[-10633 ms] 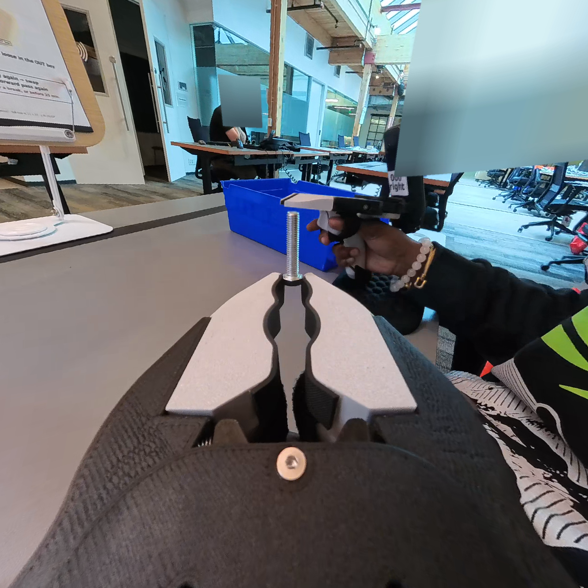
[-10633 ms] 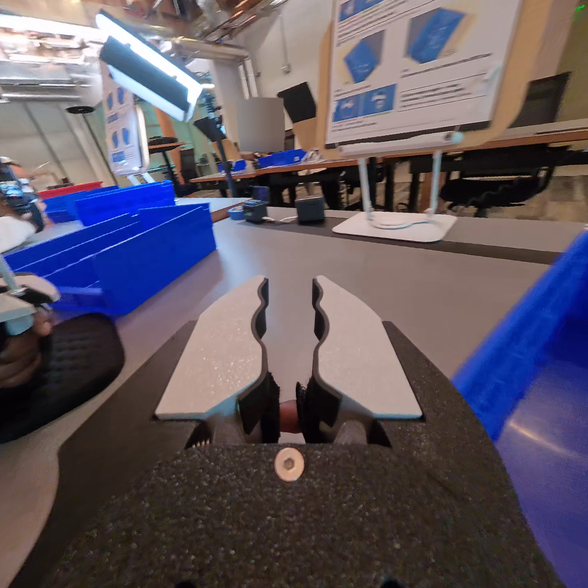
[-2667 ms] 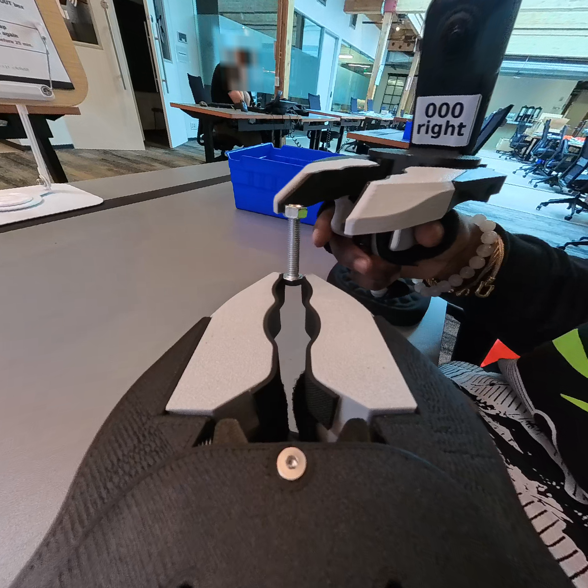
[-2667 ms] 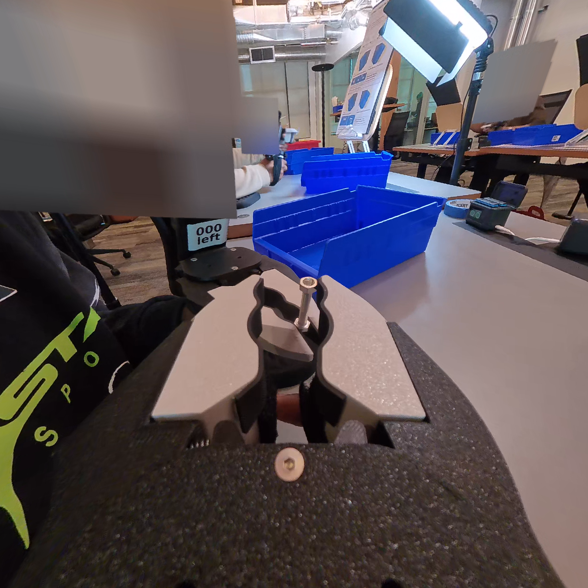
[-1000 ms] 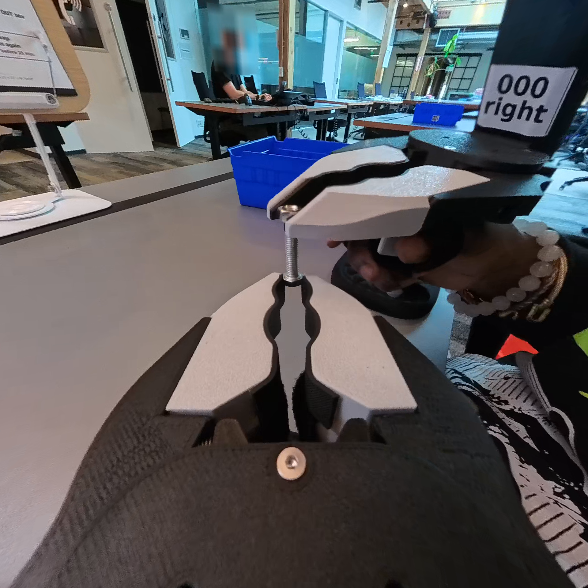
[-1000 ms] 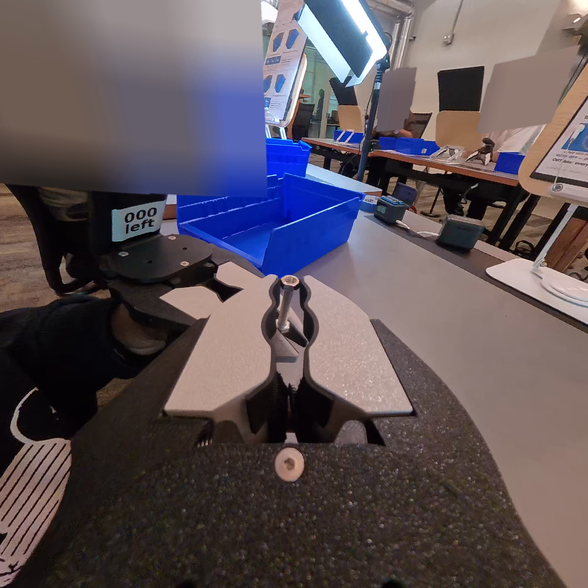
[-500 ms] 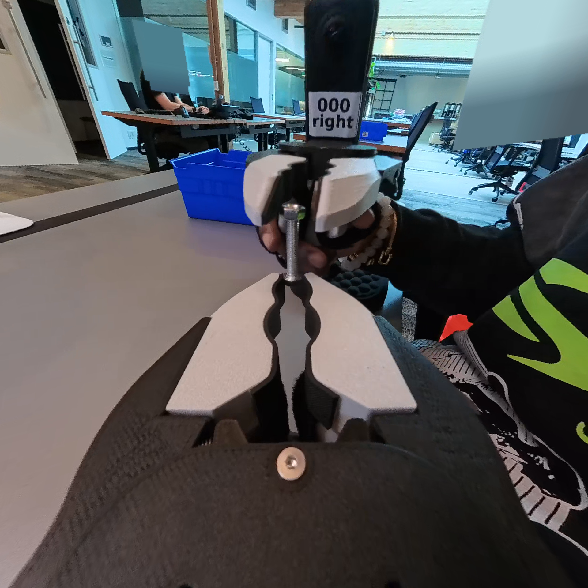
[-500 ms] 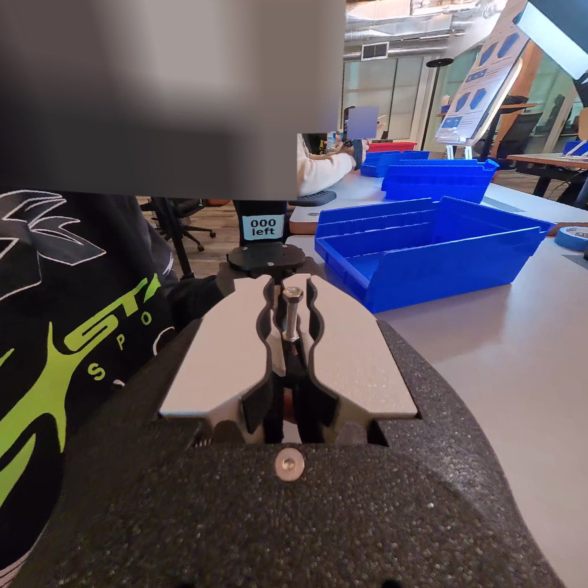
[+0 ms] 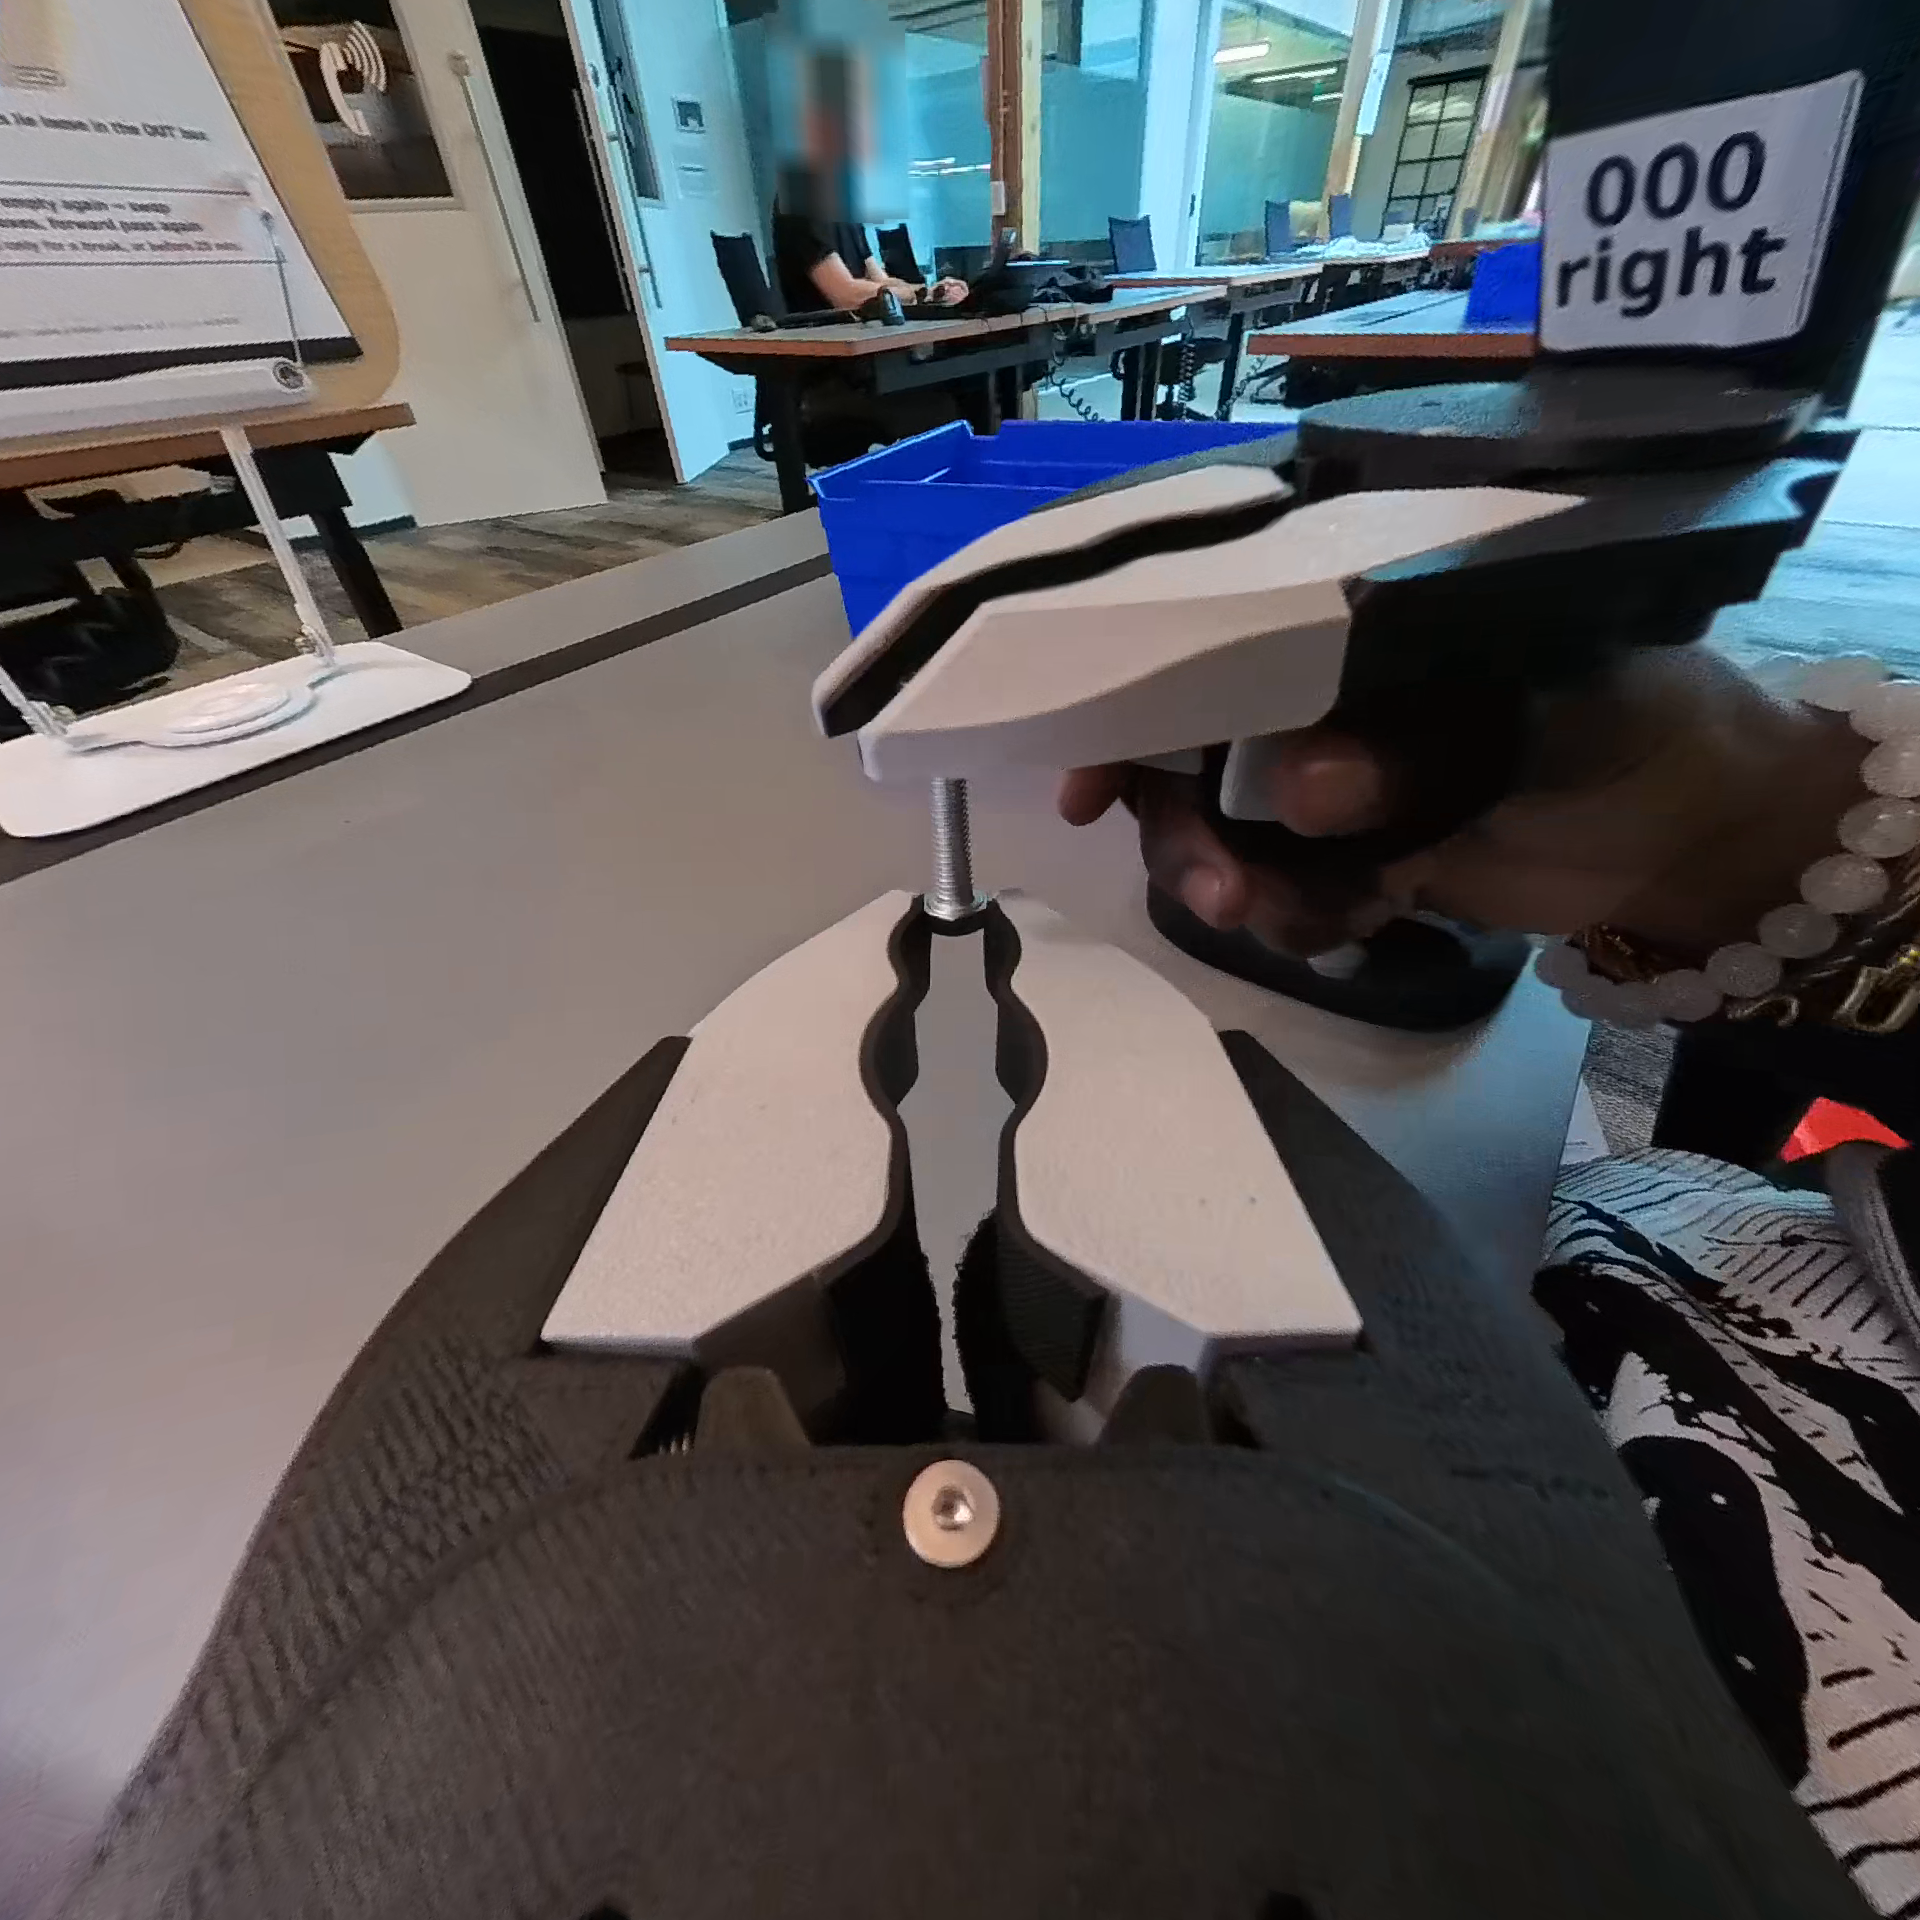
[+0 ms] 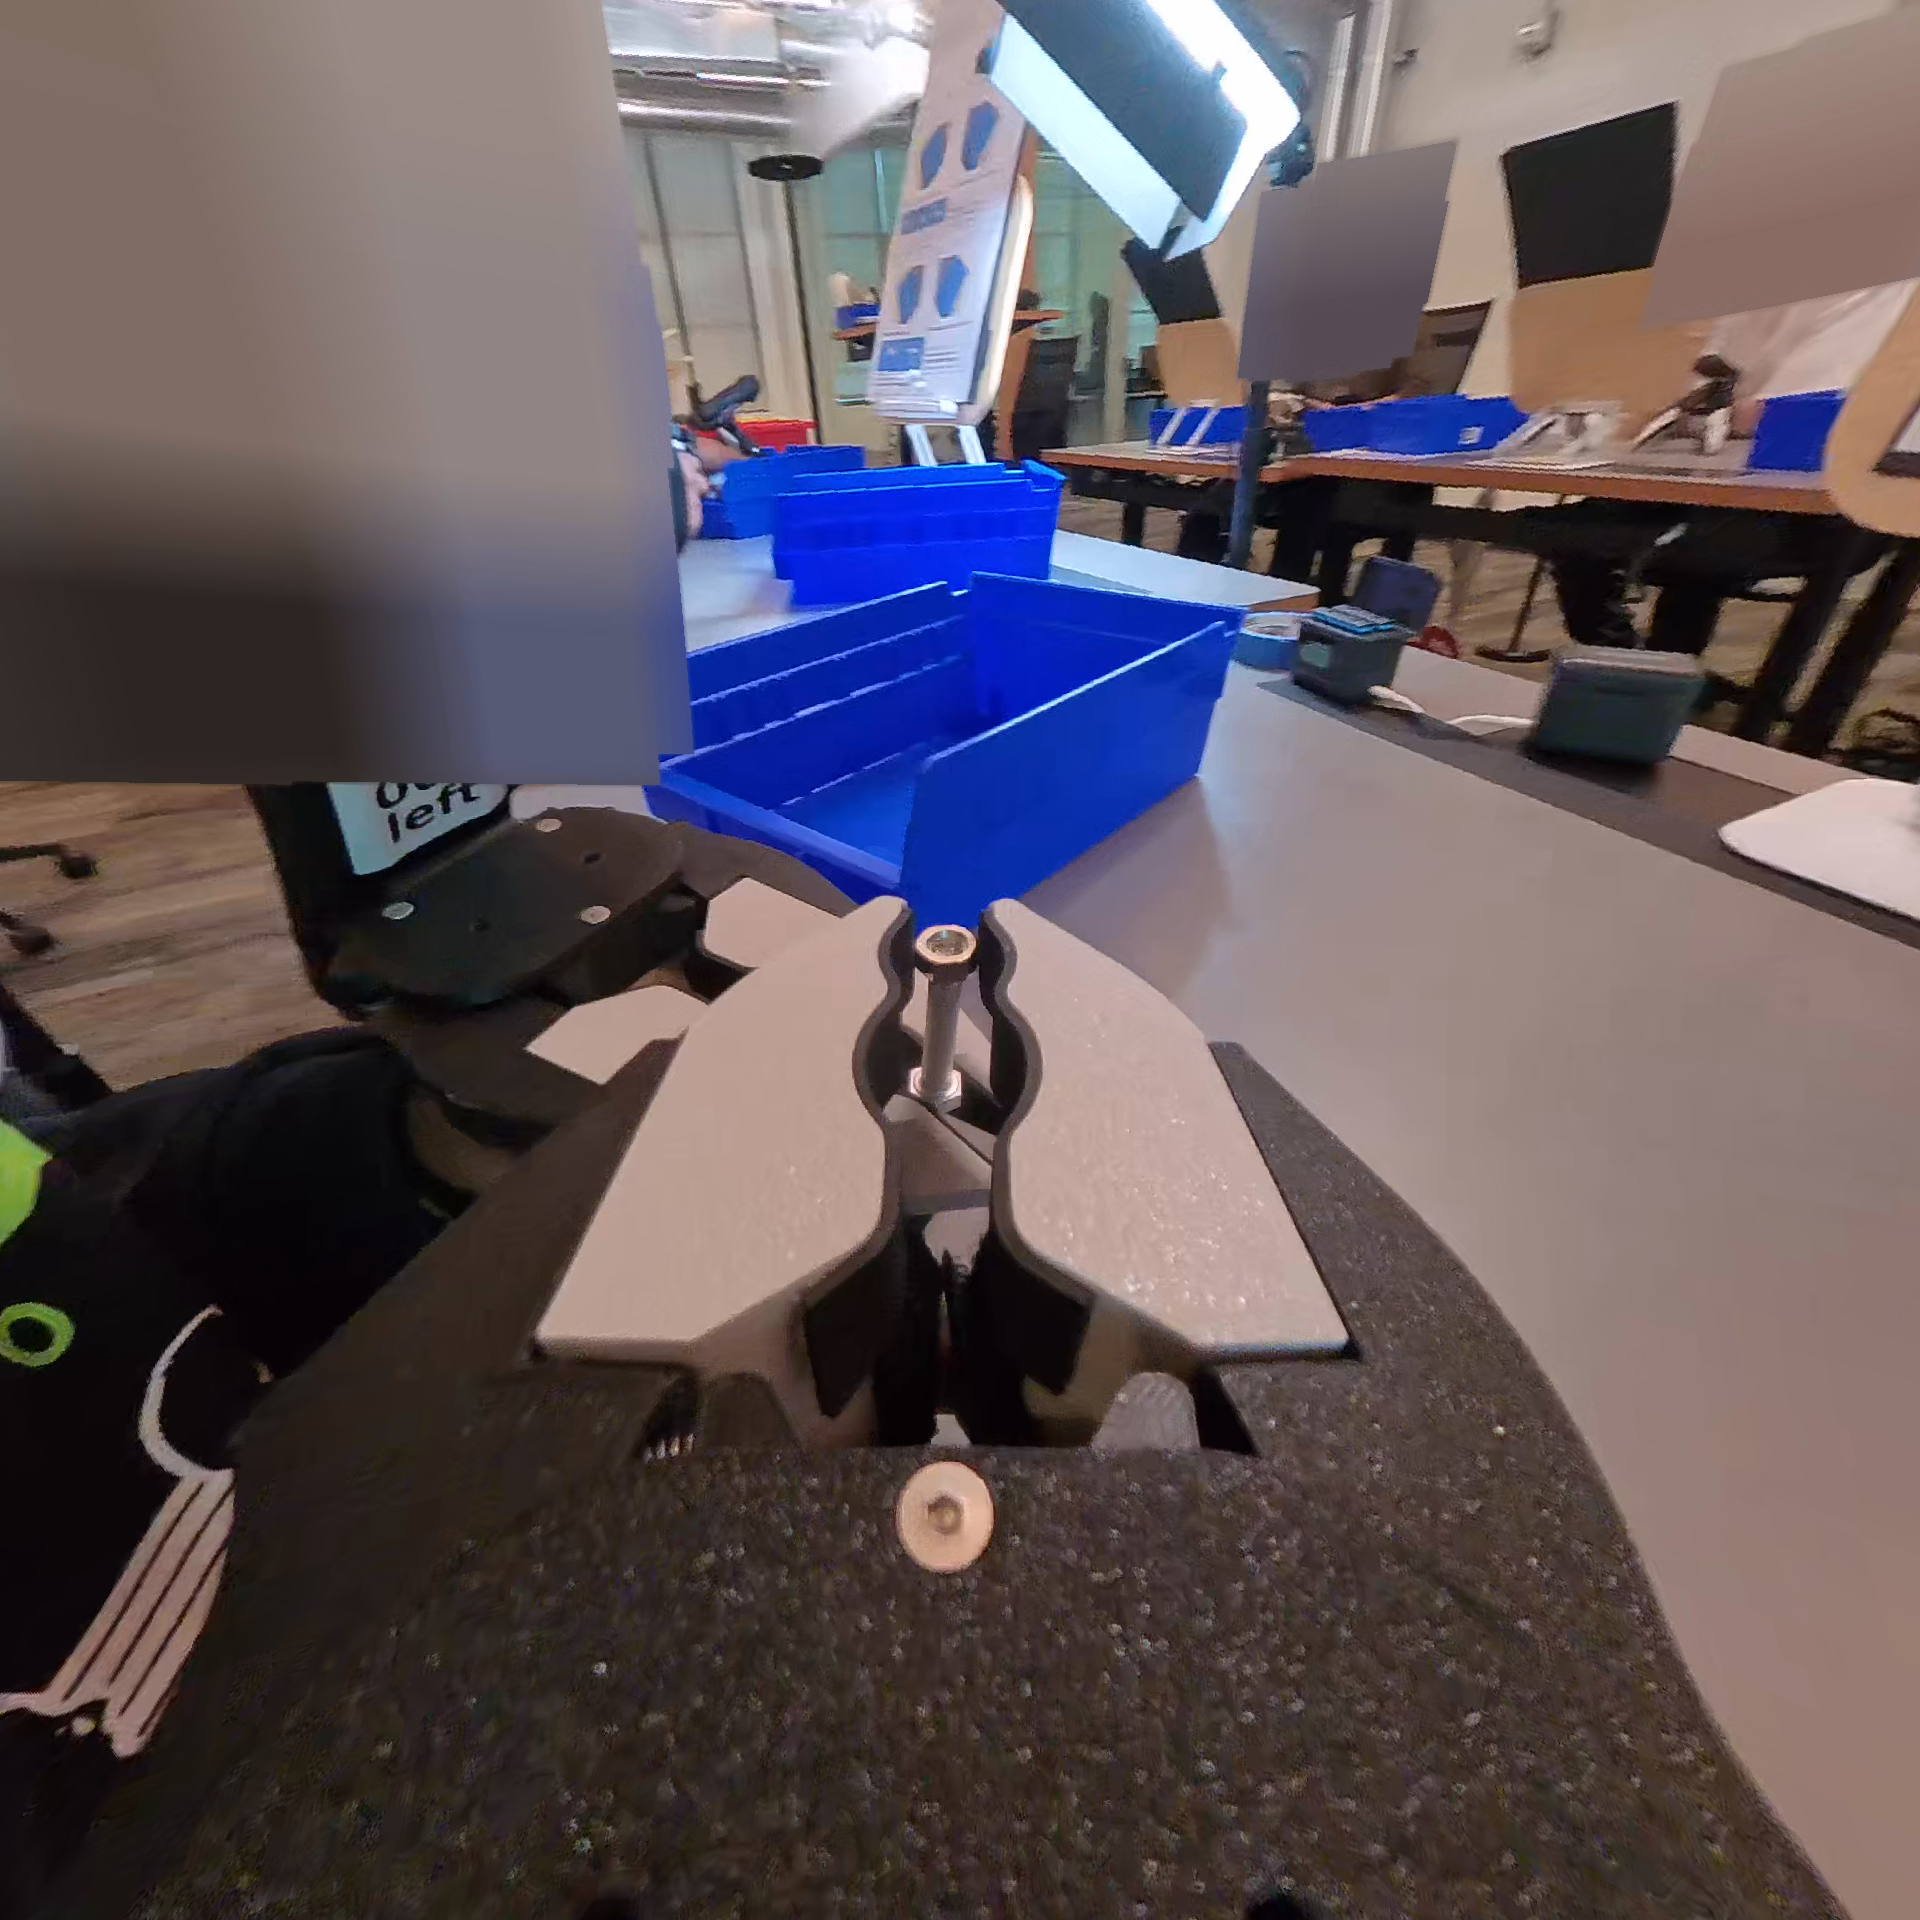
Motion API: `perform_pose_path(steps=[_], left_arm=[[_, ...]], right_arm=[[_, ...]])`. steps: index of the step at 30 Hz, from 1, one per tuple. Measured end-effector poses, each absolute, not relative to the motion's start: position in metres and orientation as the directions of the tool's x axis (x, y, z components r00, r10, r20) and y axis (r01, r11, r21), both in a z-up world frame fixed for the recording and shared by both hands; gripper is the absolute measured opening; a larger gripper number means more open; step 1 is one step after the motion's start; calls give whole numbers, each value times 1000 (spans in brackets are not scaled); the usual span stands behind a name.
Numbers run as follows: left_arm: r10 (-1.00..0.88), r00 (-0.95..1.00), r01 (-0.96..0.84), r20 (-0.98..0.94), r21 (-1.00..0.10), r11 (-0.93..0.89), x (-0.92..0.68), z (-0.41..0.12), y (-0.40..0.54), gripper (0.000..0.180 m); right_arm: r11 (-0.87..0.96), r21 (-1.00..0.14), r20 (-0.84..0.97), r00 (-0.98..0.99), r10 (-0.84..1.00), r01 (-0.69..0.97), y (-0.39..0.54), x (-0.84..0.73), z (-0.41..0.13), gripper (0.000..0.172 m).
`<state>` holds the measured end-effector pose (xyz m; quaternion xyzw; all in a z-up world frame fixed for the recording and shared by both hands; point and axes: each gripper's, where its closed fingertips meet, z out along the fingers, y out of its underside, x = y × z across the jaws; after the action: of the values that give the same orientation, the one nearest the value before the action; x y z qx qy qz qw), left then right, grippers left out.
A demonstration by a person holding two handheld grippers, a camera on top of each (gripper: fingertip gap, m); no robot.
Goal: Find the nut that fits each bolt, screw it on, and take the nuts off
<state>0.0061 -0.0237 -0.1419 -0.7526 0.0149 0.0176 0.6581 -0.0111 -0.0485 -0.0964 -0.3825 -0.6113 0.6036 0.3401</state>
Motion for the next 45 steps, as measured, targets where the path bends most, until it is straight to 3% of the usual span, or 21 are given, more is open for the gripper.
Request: perform_pose_path(steps=[2,6,12,25,32,42,45], left_arm=[[-25,999,-27,-24,-992,-127,8,-141,-24,10],[-62,998,-8,-1,-993,-114,10,-140,-25,10],[-112,993,32,44,-994,-100,13,-138,-27,10],[-84,994,66,74,-994,-89,7,-137,-27,10],[-100,994,33,45,-993,-112,11,-140,-25,10],[-58,995,73,79,-992,-107,3,-140,-26,10],[-51,995,83,89,-991,-106,1,-140,-26,10]], right_arm=[[-4,-998,-32,-482,876,60,-49,-10,-96,12],[-54,-998,-67,-579,813,40,-50,-4,-89,44],[-124,-992,-99,-704,703,16,-61,5,-82,42],[-101,-995,-77,-633,770,-3,-52,8,-85,33],[-119,-991,-125,-702,702,57,-72,-5,-94,63],[-68,-996,-86,-673,734,53,-70,7,-99,64],[-67,-997,-79,-664,744,43,-66,17,-98,56]])
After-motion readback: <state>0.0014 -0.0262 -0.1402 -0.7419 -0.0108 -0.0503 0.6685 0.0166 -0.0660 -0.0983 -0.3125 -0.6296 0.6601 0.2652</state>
